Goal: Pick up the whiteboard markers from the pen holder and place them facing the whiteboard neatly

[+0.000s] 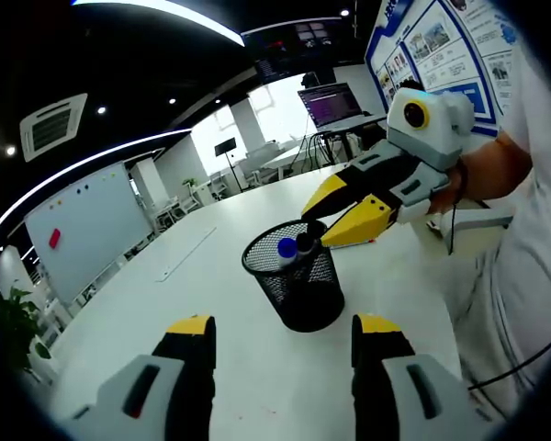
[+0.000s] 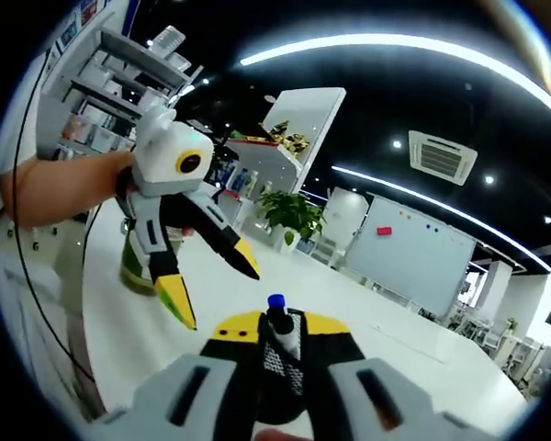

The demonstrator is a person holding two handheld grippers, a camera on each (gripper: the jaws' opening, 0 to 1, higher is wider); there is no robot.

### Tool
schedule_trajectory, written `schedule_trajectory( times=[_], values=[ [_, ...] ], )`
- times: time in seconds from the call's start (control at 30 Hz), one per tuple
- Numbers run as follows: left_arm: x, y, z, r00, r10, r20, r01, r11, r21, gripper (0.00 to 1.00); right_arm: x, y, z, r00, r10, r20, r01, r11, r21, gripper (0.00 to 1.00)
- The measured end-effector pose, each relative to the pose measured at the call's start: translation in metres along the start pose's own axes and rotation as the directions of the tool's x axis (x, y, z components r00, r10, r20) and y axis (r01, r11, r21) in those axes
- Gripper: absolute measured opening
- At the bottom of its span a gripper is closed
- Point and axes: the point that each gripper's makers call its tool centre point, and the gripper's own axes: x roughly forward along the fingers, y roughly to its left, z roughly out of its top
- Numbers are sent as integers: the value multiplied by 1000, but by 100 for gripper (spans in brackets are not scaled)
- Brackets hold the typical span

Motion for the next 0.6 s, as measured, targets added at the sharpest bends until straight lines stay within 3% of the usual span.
schedule_trajectory(
  times=[0.6],
  values=[
    [0,0,0,1000,-1,-1,1,1000,1,61,9,3,-4,997,63,-33,-66,995,-75,13]
  ],
)
